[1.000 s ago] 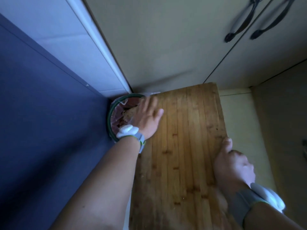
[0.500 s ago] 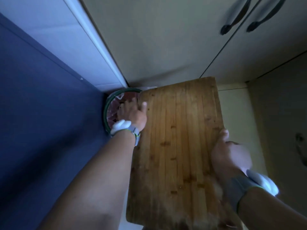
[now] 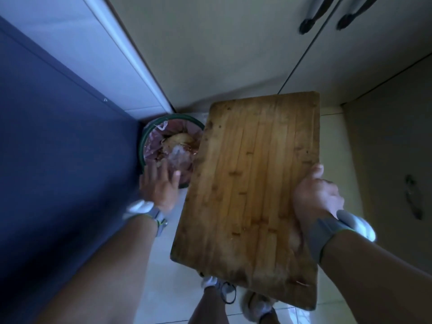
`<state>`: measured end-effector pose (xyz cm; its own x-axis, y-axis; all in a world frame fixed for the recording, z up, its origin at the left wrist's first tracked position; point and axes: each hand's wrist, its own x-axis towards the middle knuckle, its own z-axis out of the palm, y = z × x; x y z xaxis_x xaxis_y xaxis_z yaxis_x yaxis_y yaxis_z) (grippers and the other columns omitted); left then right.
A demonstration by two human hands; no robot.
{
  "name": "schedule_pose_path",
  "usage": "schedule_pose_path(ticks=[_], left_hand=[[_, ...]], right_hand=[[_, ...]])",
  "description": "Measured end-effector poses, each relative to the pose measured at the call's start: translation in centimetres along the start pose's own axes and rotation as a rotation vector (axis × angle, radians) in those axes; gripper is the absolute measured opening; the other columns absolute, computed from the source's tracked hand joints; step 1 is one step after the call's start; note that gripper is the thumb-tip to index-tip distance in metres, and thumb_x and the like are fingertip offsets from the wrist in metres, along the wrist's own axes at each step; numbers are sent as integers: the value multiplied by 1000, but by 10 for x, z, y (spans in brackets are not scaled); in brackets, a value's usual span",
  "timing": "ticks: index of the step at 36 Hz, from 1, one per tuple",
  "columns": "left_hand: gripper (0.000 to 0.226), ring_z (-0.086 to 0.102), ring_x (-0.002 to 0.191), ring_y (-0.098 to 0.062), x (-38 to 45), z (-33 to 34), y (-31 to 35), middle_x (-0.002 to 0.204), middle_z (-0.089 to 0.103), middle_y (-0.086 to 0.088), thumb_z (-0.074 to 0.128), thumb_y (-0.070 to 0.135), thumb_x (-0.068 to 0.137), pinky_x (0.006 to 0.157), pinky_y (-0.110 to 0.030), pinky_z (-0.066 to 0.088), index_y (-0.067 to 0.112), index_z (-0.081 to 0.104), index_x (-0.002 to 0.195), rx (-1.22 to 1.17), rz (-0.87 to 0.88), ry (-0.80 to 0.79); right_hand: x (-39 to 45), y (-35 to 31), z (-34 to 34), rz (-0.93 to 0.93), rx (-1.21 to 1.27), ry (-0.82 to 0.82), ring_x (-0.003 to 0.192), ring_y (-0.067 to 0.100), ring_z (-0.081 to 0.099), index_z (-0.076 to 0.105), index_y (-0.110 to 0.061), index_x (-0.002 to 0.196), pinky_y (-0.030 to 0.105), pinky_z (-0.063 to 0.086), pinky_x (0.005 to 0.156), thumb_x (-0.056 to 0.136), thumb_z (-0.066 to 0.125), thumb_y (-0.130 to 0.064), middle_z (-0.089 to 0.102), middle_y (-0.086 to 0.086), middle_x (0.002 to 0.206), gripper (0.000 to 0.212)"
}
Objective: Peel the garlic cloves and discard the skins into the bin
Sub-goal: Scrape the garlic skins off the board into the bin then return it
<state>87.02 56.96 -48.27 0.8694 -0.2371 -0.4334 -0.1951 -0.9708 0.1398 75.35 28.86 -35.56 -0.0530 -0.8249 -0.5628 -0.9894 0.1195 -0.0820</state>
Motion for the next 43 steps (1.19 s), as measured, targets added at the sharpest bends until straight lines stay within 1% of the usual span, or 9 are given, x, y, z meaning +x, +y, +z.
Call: schedule_pose_path(ticks=[6,10,14,18,22,25,30,37,43], left_hand=[[43,64,85,-45,-3,-35,12,95,69,-24,35,40,106,65,-41,43,7,63,107,44,-121,125],[22,63,90,-48,5,-45,24,104,67,-29,49,24,102,66,-42,44,11,60,116,-93,-253,123],[87,29,143,-41,10,-44,26,163,16,-9,56,-3,84,110,-50,39,40,21,152,19,-61,-79],[39,56,112,-42,0,-63,58,120,64,-21,48,41,99,92,-44,47,11,68,115,-27,-172,117],[26,59,105,-37,-35,-96,81,120,63,-18,49,17,101,81,-35,41,6,61,121,-386,-343,86],[36,58,103,-21,-85,-130,98,117,58,-2,54,9,98,79,-24,42,8,54,134,-622,-275,-62],[55,69,83,-18,-166,-204,138,92,76,3,46,70,92,78,-34,58,22,68,110,-1188,-471,-443],[45,55,130,-30,-268,-271,183,142,58,-14,60,21,98,110,-48,43,7,54,140,-1409,-188,-734],[64,56,129,-33,-360,-283,262,140,57,-19,64,9,82,87,-44,60,3,48,144,-1395,30,-998]], right_hand=[[16,16,-5,33,67,121,137,47,36,38,18,138,46,24,114,110,23,-43,43,37,143,69],[18,19,-18,-13,42,86,138,47,35,37,11,145,47,23,115,111,19,-39,41,34,146,63],[23,25,-20,-23,24,85,135,44,41,42,3,144,47,28,112,109,19,-45,46,30,144,64],[10,26,-36,-9,63,65,137,42,41,41,6,145,44,25,114,107,19,-53,45,27,148,73],[-15,33,-69,-55,34,24,136,39,45,46,6,142,43,30,113,105,15,-58,48,24,147,79],[-42,50,-111,-81,40,17,134,39,48,50,2,140,42,33,111,105,17,-59,51,22,145,79],[-82,91,-204,-82,135,27,129,39,52,57,-2,135,43,36,109,102,20,-64,57,21,138,79],[-107,164,-335,-134,232,17,120,38,57,63,-5,127,42,41,103,100,24,-66,62,19,129,77],[-119,270,-428,-65,225,309,123,38,55,63,-9,127,43,38,107,100,24,-64,62,19,130,73]])
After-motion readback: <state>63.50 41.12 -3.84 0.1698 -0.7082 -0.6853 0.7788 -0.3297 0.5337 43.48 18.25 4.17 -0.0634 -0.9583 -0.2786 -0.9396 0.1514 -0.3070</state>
